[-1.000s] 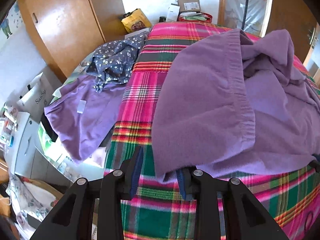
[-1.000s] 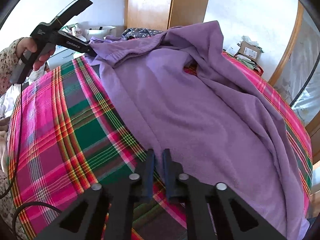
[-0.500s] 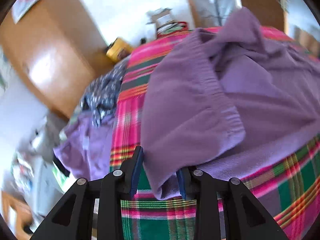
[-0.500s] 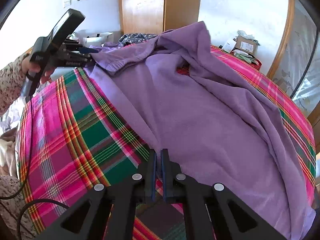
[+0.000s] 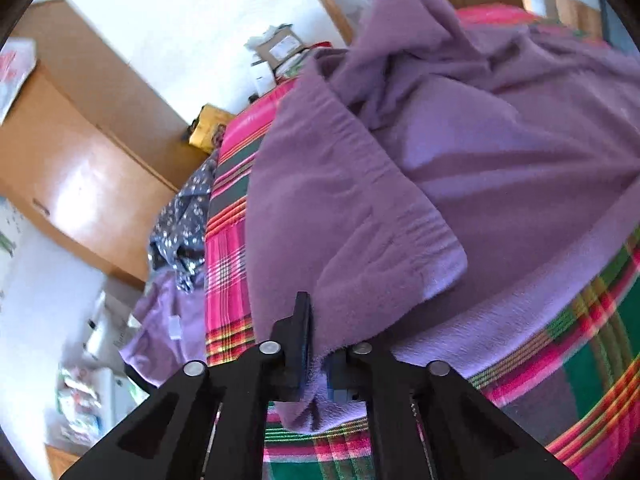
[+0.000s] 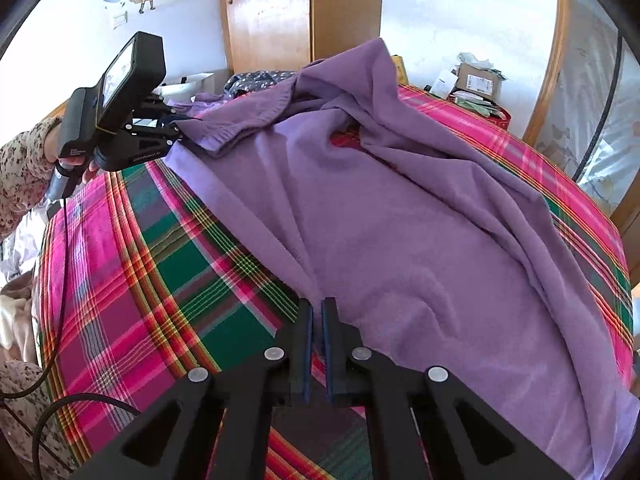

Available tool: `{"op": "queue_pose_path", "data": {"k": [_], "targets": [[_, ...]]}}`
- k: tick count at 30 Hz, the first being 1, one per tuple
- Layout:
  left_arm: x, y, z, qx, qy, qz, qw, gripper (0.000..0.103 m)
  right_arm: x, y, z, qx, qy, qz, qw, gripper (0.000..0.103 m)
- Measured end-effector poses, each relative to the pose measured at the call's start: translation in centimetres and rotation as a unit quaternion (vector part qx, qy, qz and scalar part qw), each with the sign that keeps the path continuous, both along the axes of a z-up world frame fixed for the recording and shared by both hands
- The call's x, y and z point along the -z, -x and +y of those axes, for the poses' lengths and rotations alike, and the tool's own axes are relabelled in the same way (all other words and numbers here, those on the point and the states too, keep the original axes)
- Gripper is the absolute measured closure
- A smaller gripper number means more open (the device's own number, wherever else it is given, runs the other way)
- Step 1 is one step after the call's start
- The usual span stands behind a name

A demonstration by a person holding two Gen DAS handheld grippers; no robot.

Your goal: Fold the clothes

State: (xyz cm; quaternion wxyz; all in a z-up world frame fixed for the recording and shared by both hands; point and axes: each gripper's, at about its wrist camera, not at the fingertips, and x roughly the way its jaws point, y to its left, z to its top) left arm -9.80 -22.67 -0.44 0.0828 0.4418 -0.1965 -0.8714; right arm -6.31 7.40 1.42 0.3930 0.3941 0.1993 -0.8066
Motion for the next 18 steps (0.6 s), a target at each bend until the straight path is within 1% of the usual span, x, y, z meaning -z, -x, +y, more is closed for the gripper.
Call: {"op": "queue_pose_path", "data": {"k": [4,8,10,12,15,18], "targets": [[-1.4,-0.1,-1.8,-0.045,-0.053,0.028,0.9972,0.1,-0.4,-0.1,0.8,0.015,0.005,0.006,1.0,0.098],[-3.2,-1.1,-3.2,-0.087,-0.117,0.057,0.9876,0.1,-0.9,-0.3,2.4,0.036,0.01,0.014,0.999,0.098],[-3.8,-1.8,-3.9,-0.12,-0.152,0.074,0.9782,0.1,-1.0,-0.4,3.1,0.045,0.012,0.016,0.999,0.098],[-4.1,-2.8,-4.9,-0.16,-0.188,0.088,0.9651,0.1,-1.3,-0.6,4.0,0.055,0.014,0.019,0.998,0.099],[-3.7,-3.7,-5.8,-0.201,-0.244,0.084,0.9452,0.1,-1.5,-1.2,5.3,0.068,0.019,0.022,0.997,0.099],[-3.6,-4.5,-6.0,-0.215,-0.272,0.089,0.9338,0.1,-1.9,-1.8,6.3,0.081,0.027,0.025,0.996,0.099]]}}
